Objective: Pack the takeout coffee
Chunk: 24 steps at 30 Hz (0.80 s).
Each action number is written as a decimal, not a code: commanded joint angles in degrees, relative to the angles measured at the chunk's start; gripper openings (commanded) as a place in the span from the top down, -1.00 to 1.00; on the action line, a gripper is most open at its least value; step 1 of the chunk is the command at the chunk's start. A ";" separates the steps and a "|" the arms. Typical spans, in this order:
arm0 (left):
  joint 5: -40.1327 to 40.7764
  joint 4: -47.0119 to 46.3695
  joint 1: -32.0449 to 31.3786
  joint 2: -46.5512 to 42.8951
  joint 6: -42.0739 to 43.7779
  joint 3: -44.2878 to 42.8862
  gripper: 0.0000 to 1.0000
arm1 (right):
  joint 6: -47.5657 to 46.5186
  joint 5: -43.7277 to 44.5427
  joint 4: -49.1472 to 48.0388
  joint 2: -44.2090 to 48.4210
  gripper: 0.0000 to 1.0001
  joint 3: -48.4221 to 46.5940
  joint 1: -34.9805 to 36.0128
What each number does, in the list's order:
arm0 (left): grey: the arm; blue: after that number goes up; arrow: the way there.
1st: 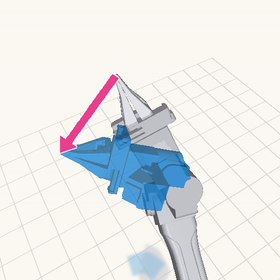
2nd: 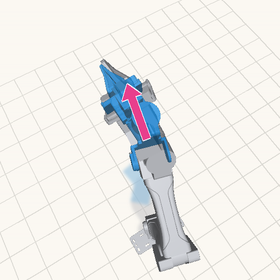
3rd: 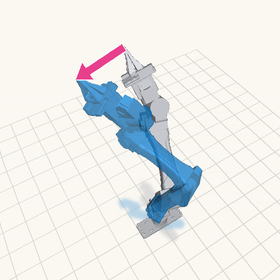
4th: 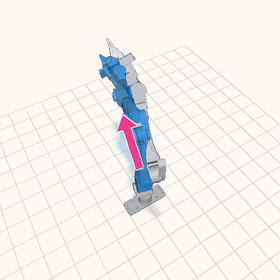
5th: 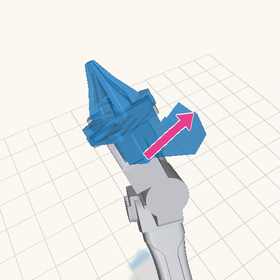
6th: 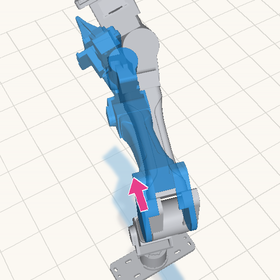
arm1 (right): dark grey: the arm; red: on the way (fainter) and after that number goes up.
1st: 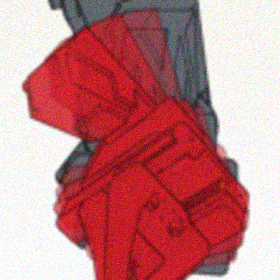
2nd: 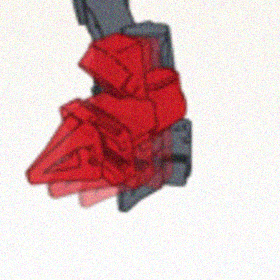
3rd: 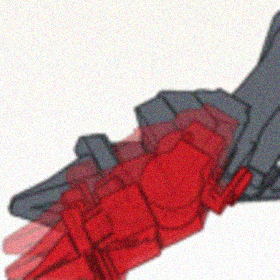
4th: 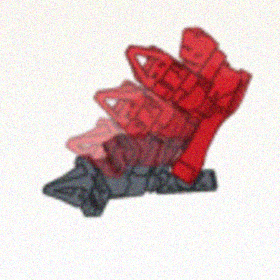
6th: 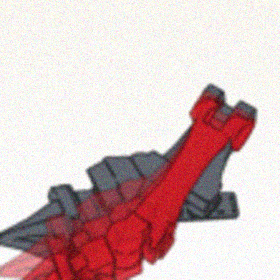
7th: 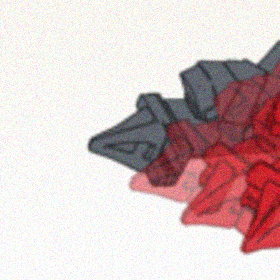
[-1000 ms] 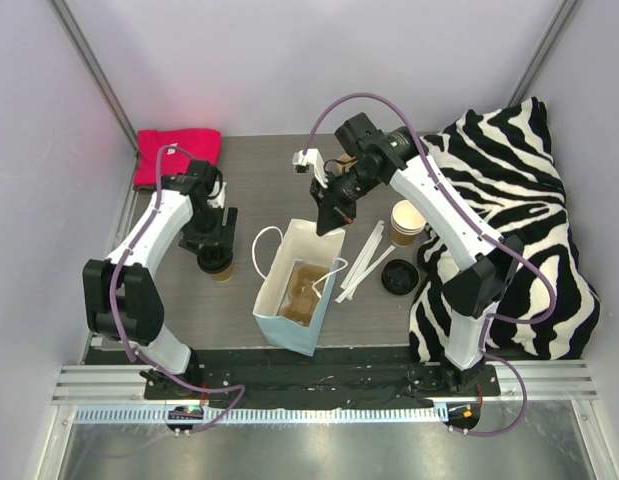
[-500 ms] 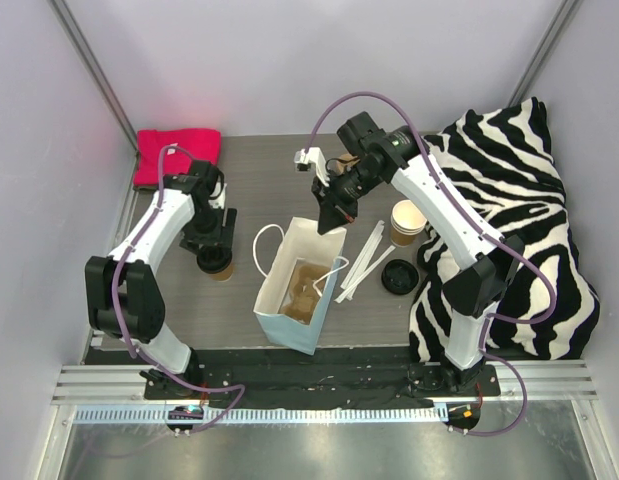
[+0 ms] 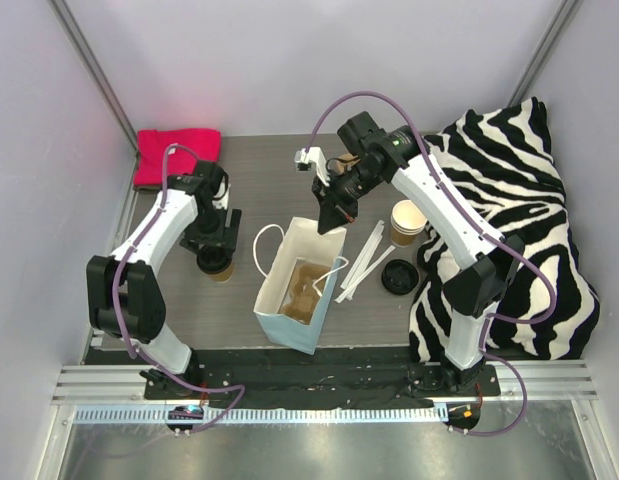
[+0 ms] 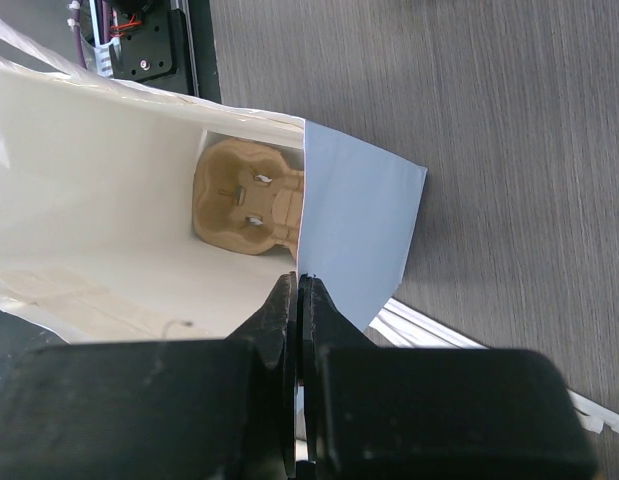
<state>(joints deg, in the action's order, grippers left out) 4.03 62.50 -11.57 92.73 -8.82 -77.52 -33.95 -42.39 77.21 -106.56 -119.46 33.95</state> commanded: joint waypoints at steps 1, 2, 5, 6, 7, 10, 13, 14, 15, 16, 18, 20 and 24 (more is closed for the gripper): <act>1.15 -1.07 -0.20 -2.37 -0.15 -0.35 -0.74 | -0.32 -1.90 -1.27 0.83 0.98 -0.60 -0.21; 1.41 -0.89 -0.20 -2.81 -0.15 -0.44 -0.75 | -0.41 -1.99 -1.27 0.83 0.98 -0.60 -0.20; 1.86 -0.72 -0.20 -3.52 -0.06 -0.53 -0.76 | -0.41 -2.17 -1.27 0.66 0.98 -0.60 -0.20; 1.77 -0.71 -0.20 -3.69 0.03 -0.62 -0.76 | -0.32 -2.34 -1.27 0.57 0.98 -0.51 -0.20; 1.68 -0.71 -0.20 -3.87 0.03 -0.45 -0.76 | -0.32 -2.34 -1.27 0.48 0.98 -0.60 -0.20; 1.59 -0.62 -0.12 -3.43 0.03 -0.09 -0.77 | -0.23 -2.52 -1.45 0.30 0.98 -0.77 -0.20; 1.24 -0.71 -0.20 -2.64 0.03 0.08 -0.79 | -0.15 -2.43 -1.45 0.22 0.98 -1.04 -0.20; 1.07 -0.71 -0.20 -2.47 0.03 0.08 -0.79 | -0.23 -2.35 -1.45 0.30 0.98 -1.04 -0.20; 0.80 -0.89 -0.20 -2.29 0.03 0.08 -0.79 | -0.23 -2.17 -1.36 0.39 0.98 -1.04 -0.20; 0.80 -0.89 -0.20 -1.77 -0.06 0.17 -0.79 | -0.32 -2.08 -1.27 0.48 0.98 -1.04 -0.20; 0.63 -0.89 -0.12 -1.41 -0.06 0.26 -0.79 | -0.50 -2.08 -1.19 0.57 0.98 -0.95 -0.20; 0.45 -1.06 -0.20 -1.23 -0.06 0.61 -0.79 | -0.50 -2.08 -1.18 0.57 0.98 -0.78 -0.20; -0.17 -1.33 -0.20 -1.15 -0.15 1.40 -0.74 | -0.67 -1.91 -1.18 0.57 0.98 -0.69 -0.20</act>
<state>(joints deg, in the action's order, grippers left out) 4.82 62.39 -11.62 91.42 -8.80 -76.90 -33.98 -43.13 77.21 -106.56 -119.46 33.95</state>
